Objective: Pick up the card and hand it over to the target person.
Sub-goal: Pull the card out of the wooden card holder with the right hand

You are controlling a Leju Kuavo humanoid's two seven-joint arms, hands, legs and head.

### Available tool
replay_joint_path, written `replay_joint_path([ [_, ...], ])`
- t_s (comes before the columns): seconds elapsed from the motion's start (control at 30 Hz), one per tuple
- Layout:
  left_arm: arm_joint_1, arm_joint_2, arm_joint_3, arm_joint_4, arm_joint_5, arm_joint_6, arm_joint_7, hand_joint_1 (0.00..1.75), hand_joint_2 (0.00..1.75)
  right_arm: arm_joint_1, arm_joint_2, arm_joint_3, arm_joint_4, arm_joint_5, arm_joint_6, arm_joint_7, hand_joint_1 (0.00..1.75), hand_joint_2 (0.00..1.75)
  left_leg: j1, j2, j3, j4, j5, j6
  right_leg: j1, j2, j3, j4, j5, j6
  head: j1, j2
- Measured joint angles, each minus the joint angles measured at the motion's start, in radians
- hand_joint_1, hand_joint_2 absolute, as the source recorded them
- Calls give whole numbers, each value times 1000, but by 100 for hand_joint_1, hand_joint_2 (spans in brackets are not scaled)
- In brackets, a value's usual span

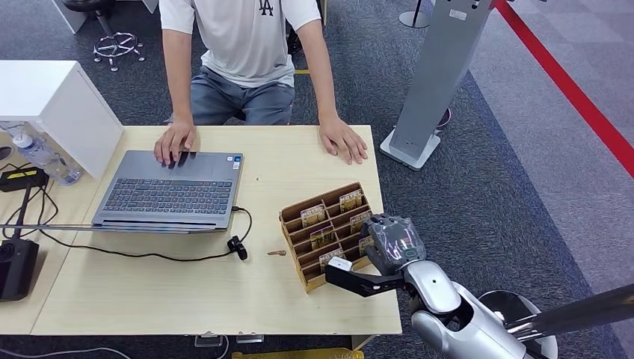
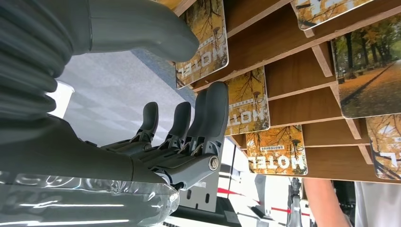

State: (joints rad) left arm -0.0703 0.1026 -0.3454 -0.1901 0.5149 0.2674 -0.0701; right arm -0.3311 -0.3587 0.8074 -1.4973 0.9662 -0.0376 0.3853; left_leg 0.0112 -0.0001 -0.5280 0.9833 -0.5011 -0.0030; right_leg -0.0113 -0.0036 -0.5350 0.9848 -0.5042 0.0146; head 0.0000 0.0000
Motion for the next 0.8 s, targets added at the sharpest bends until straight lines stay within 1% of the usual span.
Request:
replay_joint_path([
  [0.4, 0, 0, 1, 0, 2, 0, 0, 0, 0, 5, 0, -2, 5, -2, -3, 1, 91, 175, 0, 0, 0, 0, 0, 0, 0, 0, 0, 0, 0, 0, 0, 0],
  [0.8, 0, -1, 1, 0, 8, -1, 0, 0, 0, 4, 10, -5, 36, -15, -10, -9, 96, 175, 0, 0, 0, -1, 1, 0, 0, 1, 0, -1, 1, 0, 0, 0],
])
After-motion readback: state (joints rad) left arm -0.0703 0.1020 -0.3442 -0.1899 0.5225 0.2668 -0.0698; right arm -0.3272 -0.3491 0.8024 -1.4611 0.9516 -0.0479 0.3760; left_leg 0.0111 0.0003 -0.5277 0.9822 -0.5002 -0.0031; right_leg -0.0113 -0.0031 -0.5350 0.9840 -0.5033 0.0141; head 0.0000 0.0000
